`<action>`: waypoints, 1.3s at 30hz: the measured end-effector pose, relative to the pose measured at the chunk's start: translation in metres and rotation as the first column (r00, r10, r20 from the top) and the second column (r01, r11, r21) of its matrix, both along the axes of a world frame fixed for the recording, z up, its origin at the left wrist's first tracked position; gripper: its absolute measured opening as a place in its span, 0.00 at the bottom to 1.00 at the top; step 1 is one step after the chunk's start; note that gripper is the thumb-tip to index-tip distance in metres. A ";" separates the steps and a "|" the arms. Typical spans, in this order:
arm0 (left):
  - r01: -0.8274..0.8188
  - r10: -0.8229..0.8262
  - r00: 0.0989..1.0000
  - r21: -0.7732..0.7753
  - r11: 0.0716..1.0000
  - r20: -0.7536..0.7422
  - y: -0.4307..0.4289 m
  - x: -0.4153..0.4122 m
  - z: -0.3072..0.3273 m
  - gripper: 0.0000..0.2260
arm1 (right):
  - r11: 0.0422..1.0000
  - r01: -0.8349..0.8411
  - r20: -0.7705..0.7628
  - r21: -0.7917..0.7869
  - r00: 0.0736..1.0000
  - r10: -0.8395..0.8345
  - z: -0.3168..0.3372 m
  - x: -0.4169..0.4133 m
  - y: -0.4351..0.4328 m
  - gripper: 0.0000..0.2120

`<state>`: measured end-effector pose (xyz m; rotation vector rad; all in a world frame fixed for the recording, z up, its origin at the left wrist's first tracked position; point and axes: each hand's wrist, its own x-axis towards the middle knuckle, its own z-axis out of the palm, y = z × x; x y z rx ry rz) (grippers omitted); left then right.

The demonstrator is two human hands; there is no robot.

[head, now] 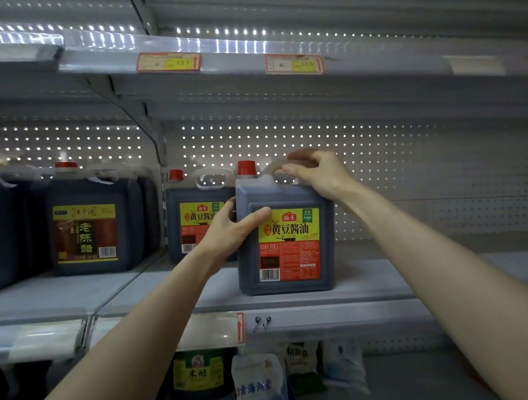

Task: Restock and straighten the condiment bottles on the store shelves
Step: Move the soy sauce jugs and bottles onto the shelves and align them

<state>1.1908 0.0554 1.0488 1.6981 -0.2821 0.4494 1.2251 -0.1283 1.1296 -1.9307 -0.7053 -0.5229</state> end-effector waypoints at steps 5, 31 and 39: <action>-0.022 0.022 1.000 0.021 1.000 0.006 -0.005 -0.007 -0.005 0.23 | 0.998 0.004 -0.060 0.070 0.998 0.000 -0.023 -0.014 -0.007 0.35; -0.015 0.017 0.991 0.019 1.000 -0.135 0.005 -0.011 -0.021 0.34 | 0.948 -0.121 -0.307 0.295 0.928 0.214 -0.090 -0.005 -0.020 0.21; -0.021 0.023 0.988 0.010 1.000 -0.154 0.007 0.003 -0.019 0.34 | 0.948 -0.115 -0.311 0.296 0.927 0.209 -0.088 0.010 -0.017 0.19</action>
